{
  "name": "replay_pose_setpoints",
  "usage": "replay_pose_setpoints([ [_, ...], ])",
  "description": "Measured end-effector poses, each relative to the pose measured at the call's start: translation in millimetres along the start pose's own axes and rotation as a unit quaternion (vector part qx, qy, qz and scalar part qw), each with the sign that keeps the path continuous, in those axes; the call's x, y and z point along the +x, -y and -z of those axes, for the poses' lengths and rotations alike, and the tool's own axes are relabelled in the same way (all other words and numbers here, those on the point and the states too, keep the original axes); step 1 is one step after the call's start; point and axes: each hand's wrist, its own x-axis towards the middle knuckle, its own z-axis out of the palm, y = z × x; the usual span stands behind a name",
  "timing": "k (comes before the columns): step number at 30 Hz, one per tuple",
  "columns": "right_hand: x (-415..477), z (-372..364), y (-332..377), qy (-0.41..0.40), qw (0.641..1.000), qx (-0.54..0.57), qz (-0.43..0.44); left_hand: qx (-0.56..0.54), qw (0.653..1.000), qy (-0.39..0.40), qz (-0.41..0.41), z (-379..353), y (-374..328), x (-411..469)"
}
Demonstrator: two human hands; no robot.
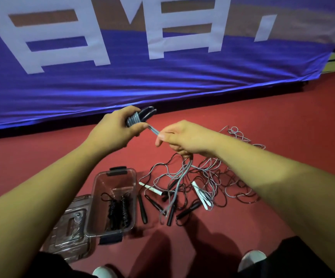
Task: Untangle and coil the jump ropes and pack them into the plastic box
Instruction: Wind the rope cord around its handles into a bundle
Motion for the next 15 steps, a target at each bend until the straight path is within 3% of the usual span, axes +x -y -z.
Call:
replay_pose_setpoints([
  [4, 1, -8, 18, -0.060, 0.960, -0.259, 0.093, 0.238, 0.971, 0.000, 0.011, -2, 9, 2],
  [8, -3, -14, 18, -0.069, 0.925, -0.352, 0.125, 0.349, 0.932, 0.093, -0.027, -19, -2, -7],
  [12, -5, 1, 22, -0.103, 0.924, -0.344, 0.135, 0.302, 0.929, 0.200, -0.077, -27, -19, -15],
  [15, -6, 16, 20, -0.127, 0.933, -0.305, 0.141, 0.239, 0.943, 0.212, -0.093, -28, -31, -17],
])
